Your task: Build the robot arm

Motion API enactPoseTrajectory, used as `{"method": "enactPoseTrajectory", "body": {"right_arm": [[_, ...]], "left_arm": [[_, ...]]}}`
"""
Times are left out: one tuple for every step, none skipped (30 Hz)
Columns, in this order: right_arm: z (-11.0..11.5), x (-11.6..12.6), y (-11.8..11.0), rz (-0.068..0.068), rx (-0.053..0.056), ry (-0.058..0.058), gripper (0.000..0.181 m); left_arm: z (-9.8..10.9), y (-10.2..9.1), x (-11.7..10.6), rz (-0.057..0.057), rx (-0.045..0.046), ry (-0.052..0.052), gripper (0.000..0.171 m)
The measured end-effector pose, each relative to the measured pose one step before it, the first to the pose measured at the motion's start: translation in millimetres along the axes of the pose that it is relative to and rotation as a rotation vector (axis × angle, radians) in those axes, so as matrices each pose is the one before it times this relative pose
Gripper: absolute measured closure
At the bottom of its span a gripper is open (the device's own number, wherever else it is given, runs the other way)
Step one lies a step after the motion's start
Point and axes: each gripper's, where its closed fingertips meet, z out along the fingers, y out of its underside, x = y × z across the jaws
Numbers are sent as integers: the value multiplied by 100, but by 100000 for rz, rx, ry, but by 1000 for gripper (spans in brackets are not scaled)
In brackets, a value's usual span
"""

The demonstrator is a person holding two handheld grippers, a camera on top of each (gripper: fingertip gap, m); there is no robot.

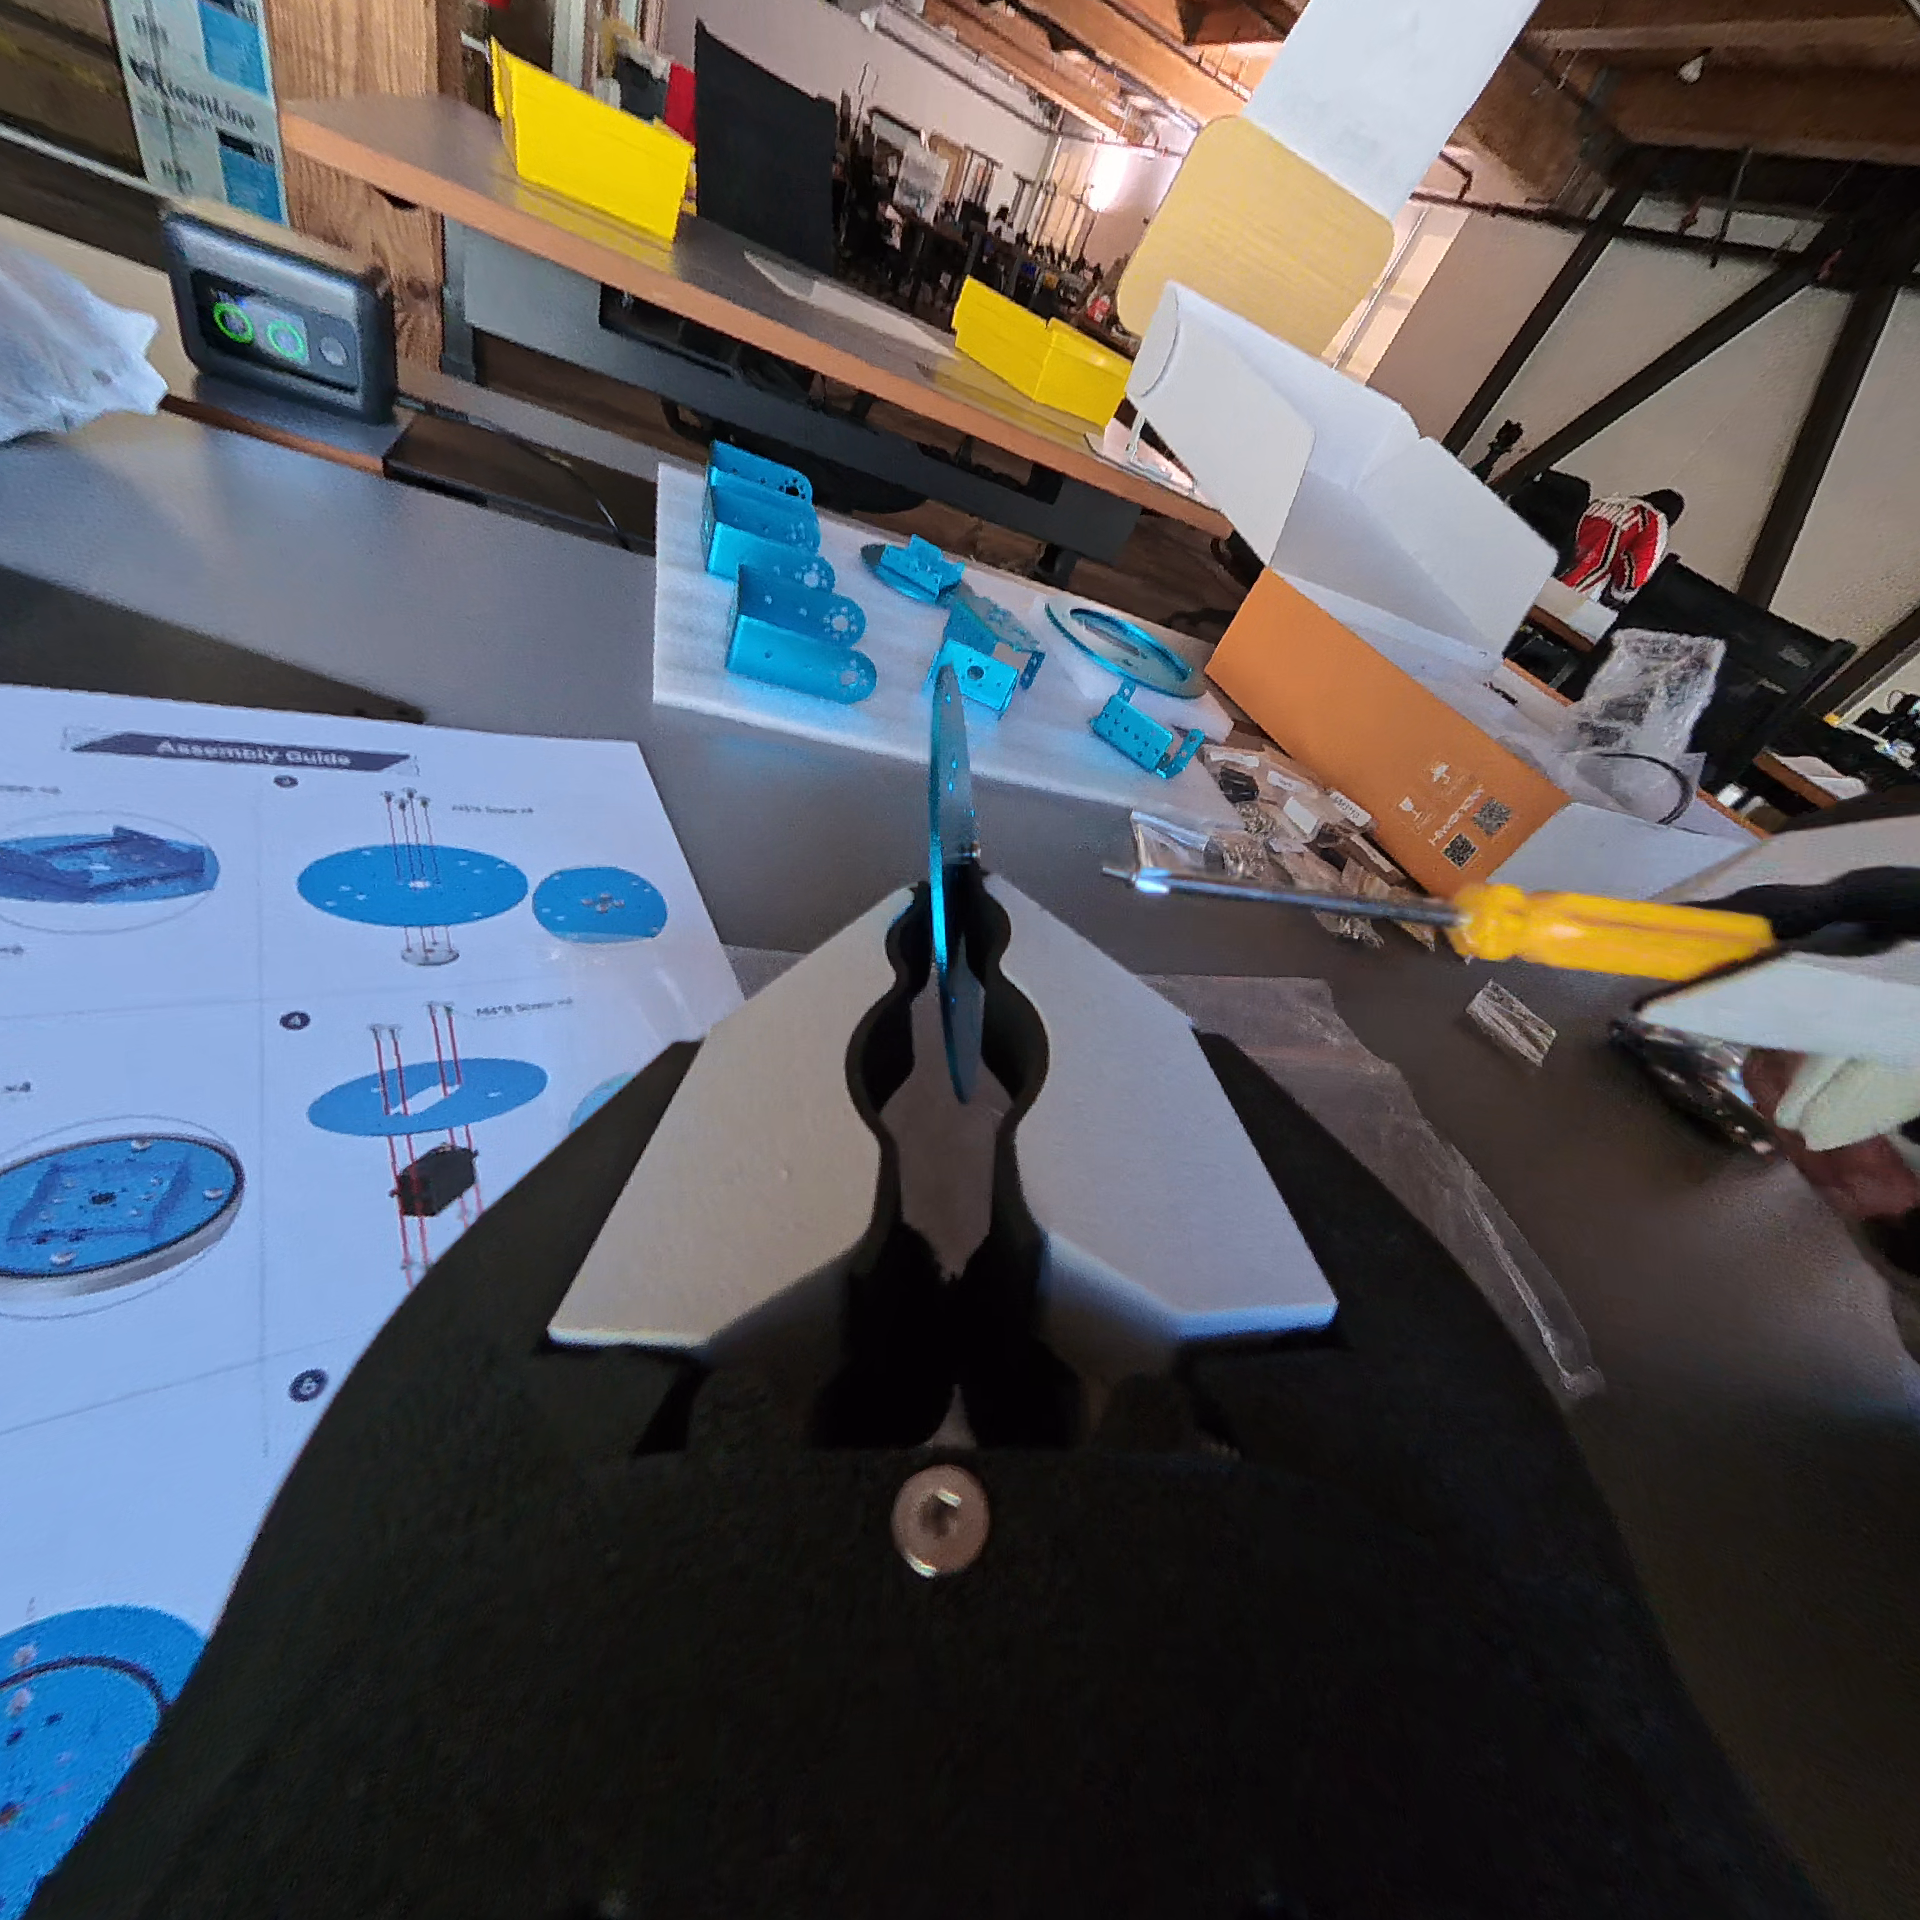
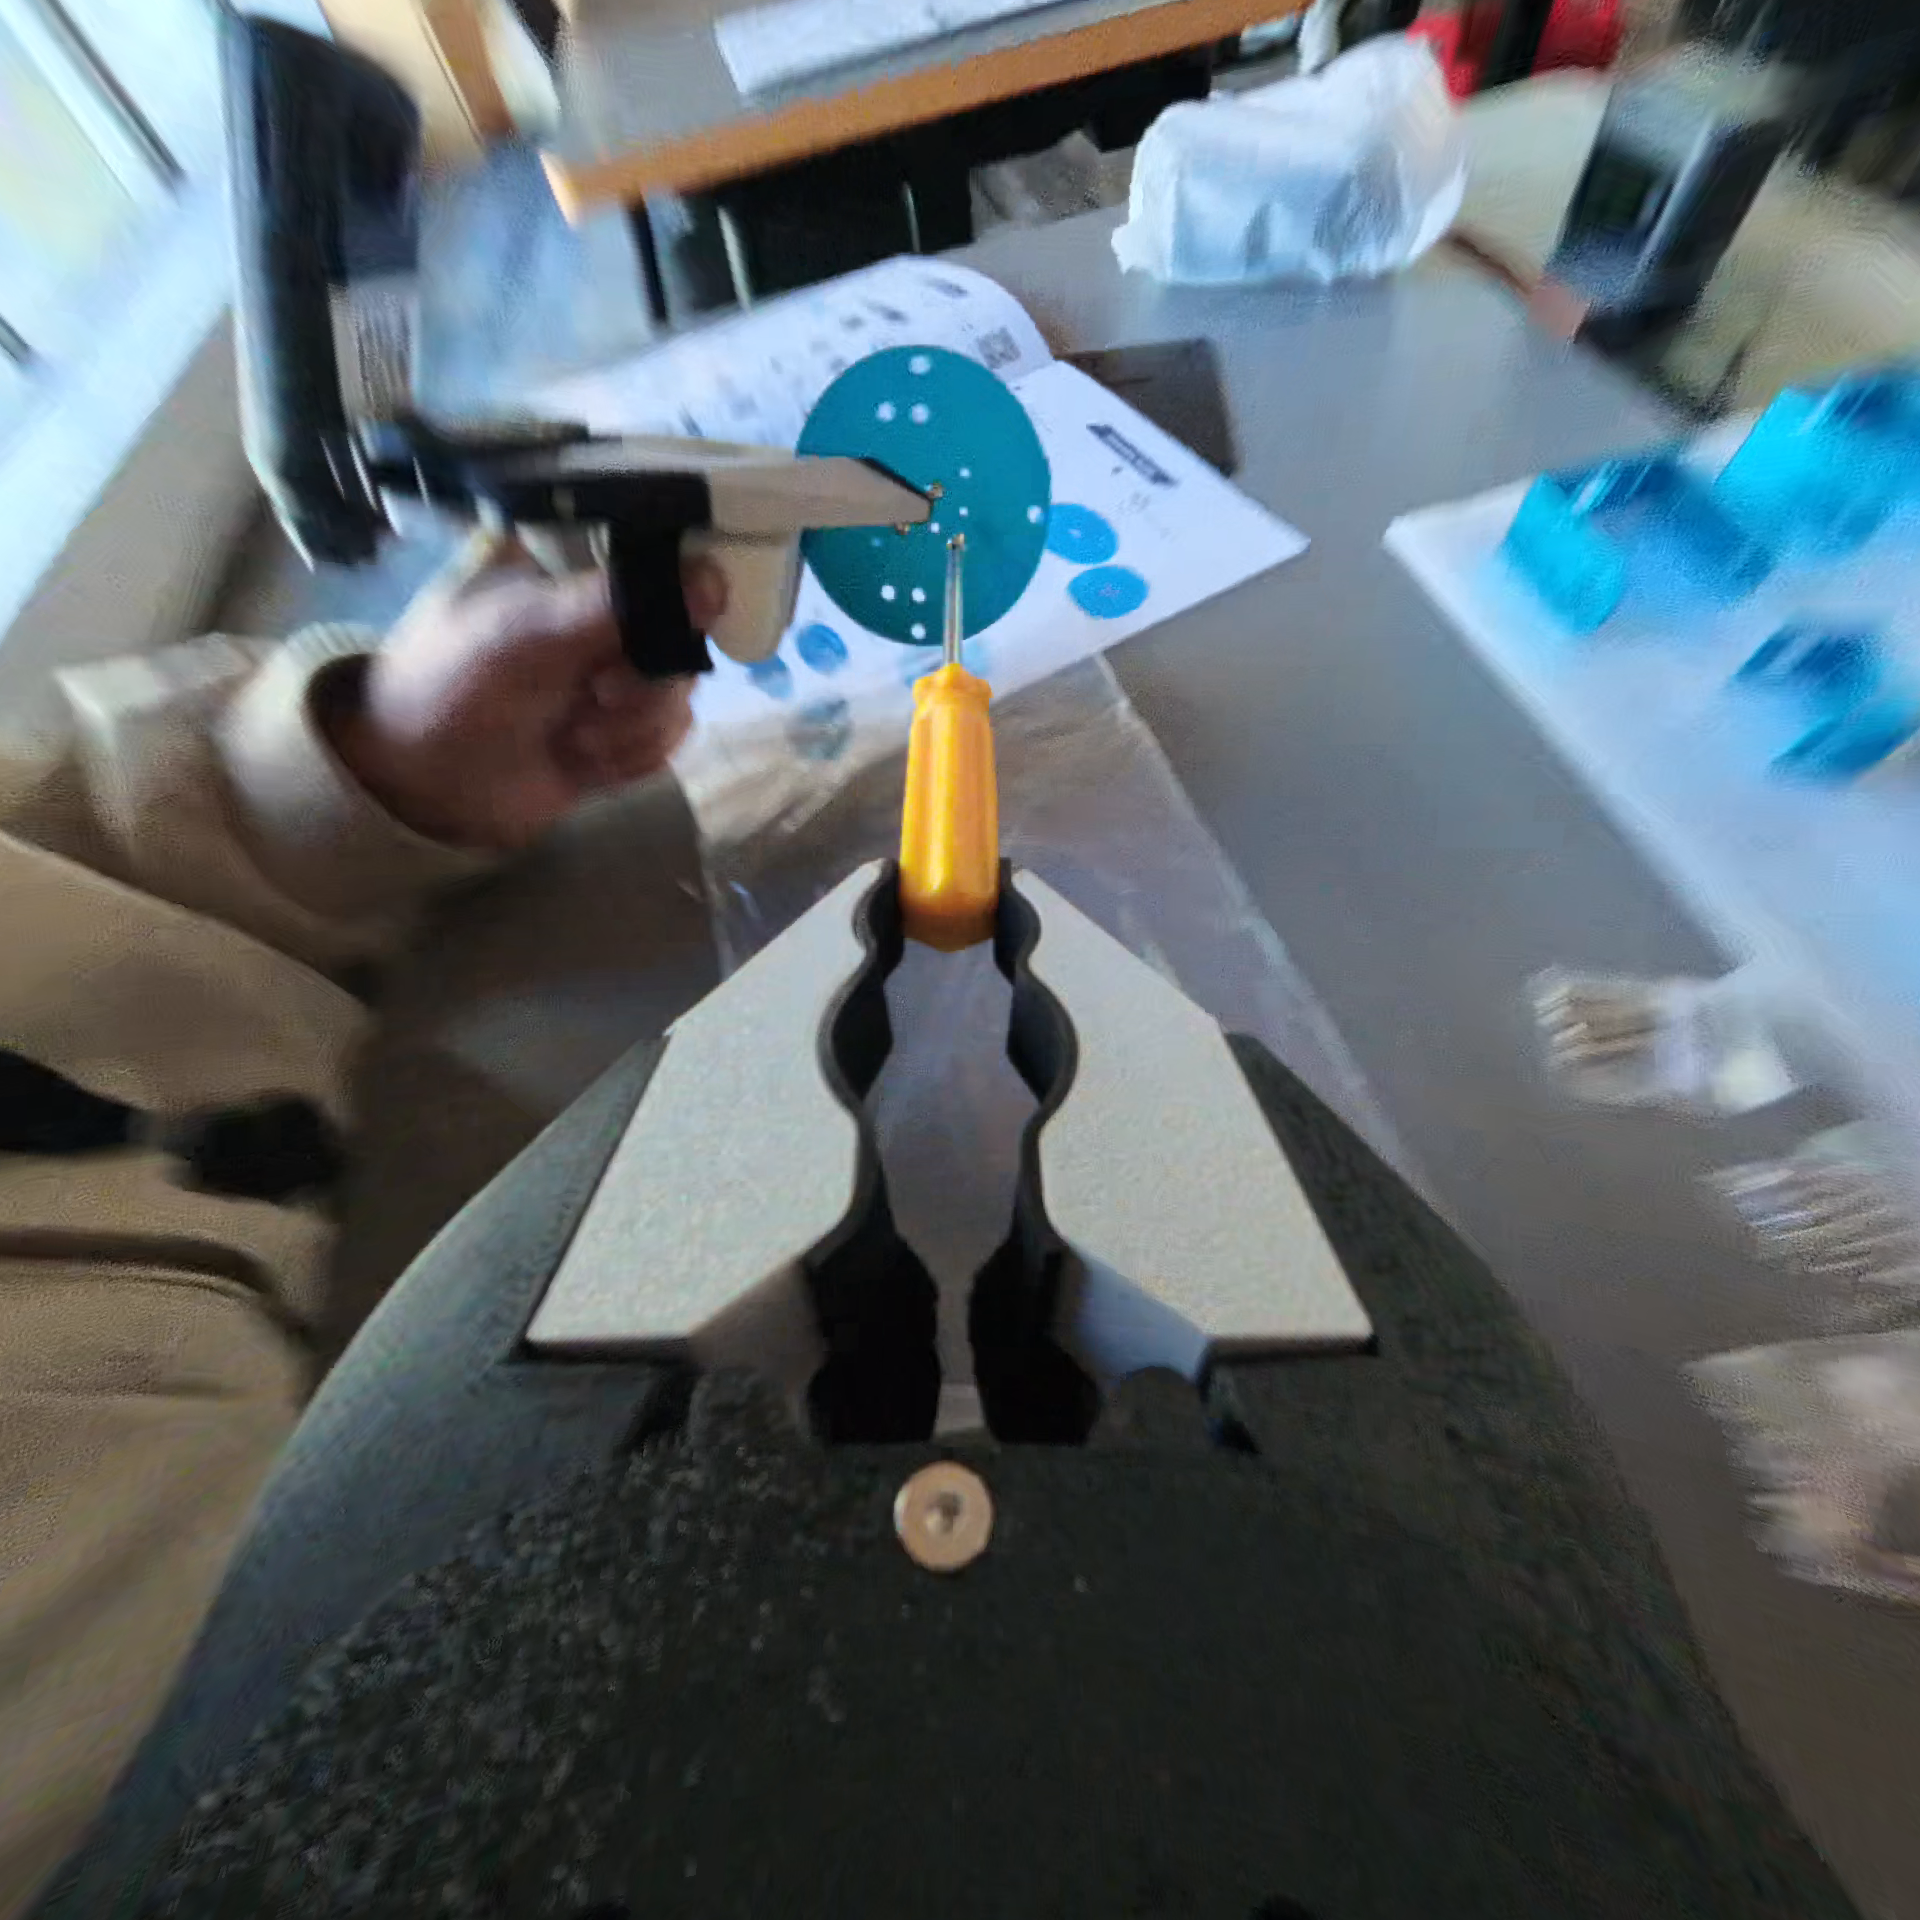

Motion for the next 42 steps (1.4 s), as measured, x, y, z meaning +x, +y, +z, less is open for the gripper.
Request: {"method": "enactPoseTrajectory", "body": {"right_arm": [[10, -440, -84, -16180, -3364, 5584, 165], [64, -243, -11, -14621, -3722, 5728, 165], [117, -55, 41, -12551, -3608, 5511, 165], [122, -128, 58, -9440, -3341, 3586, 165], [32, -163, -161, -6081, -1138, 1978, 165], [-29, -161, -234, -3227, -165, 689, 165], [-27, -109, -177, -1140, -179, -33, 165], [-17, 38, -71, -1610, -443, 847, 165], [-22, 225, 30, -2532, -868, 2117, 165], [-27, 206, 30, -2093, -347, 1679, 165], [13, 36, 57, -701, -622, 258, 165], [33, -9, 47, -651, -268, 302, 165], [42, -57, 9, -880, -31, 166, 165], [47, -83, 1, -757, -38, 57, 165], [47, -47, 0, -787, -145, 126, 165], [41, 51, -7, -660, -21, 544, 165], [46, 95, 8, -410, -149, 687, 165], [29, 109, -6, -225, -14, 542, 165], [32, 25, 1, -84, 35, 42, 165], [53, -37, 33, -362, -352, -106, 165], [49, -49, 22, -751, -87, 17, 165], [40, -28, -2, -832, -51, 206, 165], [43, -22, 12, -789, -275, 151, 165], [15, -4, -8, -666, -115, 207, 164], [-9, 69, -92, -405, 481, 459, 165], [0, 24, -25, 177, -97, -197, 165], [33, -29, 56, 270, -510, -467, 165], [10, -27, -18, -223, 173, -111, 165], [-3, 5, -14, -673, 75, 425, 165], [42, -56, 59, -556, -629, -114, 164], [28, -75, 30, -837, -537, -74, 165], [-3, -8, -8, -1706, -287, 560, 165], [6, -8, -2, -2403, -547, 712, 165], [43, 0, 44, -3614, -911, 805, 165], [69, 55, 92, -5063, -1107, 1310, 164], [109, 85, 102, -5381, -1399, 1407, 165], [128, 122, 83, -5064, -1390, 1384, 165], [95, 85, 16, -5566, -722, 1206, 165], [79, 46, -10, -6296, -779, 1094, 165], [95, 117, 7, -7054, -846, 1631, 165], [55, 88, -47, -6651, -328, 1288, 165], [108, 39, -15, -5709, -81, 733, 165]], "left_arm": [[150, 292, 49, -306, -1471, 441, 166], [115, 198, 71, 288, -974, 162, 166], [91, 172, 79, 968, -996, -49, 166], [76, 123, 96, 1035, -738, 14, 166], [40, 76, 86, 782, -394, -33, 166], [37, 80, 52, 758, -420, -120, 166], [33, 101, 26, 649, -588, -149, 166], [18, 41, 54, 236, -125, 145, 166], [-19, 0, 40, 0, 70, 184, 166], [4, 31, -1, 169, -185, -96, 166], [-14, 28, -5, 40, -110, -23, 166], [-8, -10, 48, -185, 136, 356, 166], [2, 35, 58, -92, -142, 451, 166], [11, 55, 45, -27, -249, 214, 166], [23, 30, 56, 44, -127, 246, 166], [22, 46, 62, 239, -241, 158, 166], [21, 9, 55, 250, -126, 126, 166], [24, 43, 65, 204, -223, 160, 166], [37, 56, 63, 8, -249, 229, 166], [14, 38, 69, -185, -102, 277, 166], [27, 50, 46, 13, -194, 128, 166], [26, 39, 67, 164, -201, 157, 166], [40, 37, 59, 183, -199, 91, 166], [21, 12, 61, 167, -58, 119, 166], [40, 36, 54, 145, -234, 127, 166], [19, 28, 14, 152, -148, -106, 166], [12, -12, 59, -133, 96, 301, 166], [23, 5, 67, -83, -30, 299, 166], [27, 62, -1, 123, -310, -113, 166], [38, 52, -19, 49, -355, -229, 166], [21, 46, -11, -89, -294, 11, 166], [25, 38, -3, -284, -218, 143, 166], [34, 54, -19, -296, -466, 48, 166], [72, 101, -8, -316, -947, -69, 166], [106, 136, -52, -222, -1438, -282, 166], [116, 103, -84, -296, -1448, -437, 166], [122, 41, -99, -684, -1206, -212, 166], [181, 140, -70, -802, -2359, 165, 166], [186, 113, -81, -710, -2454, 181, 166], [168, 28, -75, -198, -2095, -20, 166], [187, 75, -54, 917, -2794, -280, 166], [205, 92, -81, 1442, -3022, -677, 166]]}}
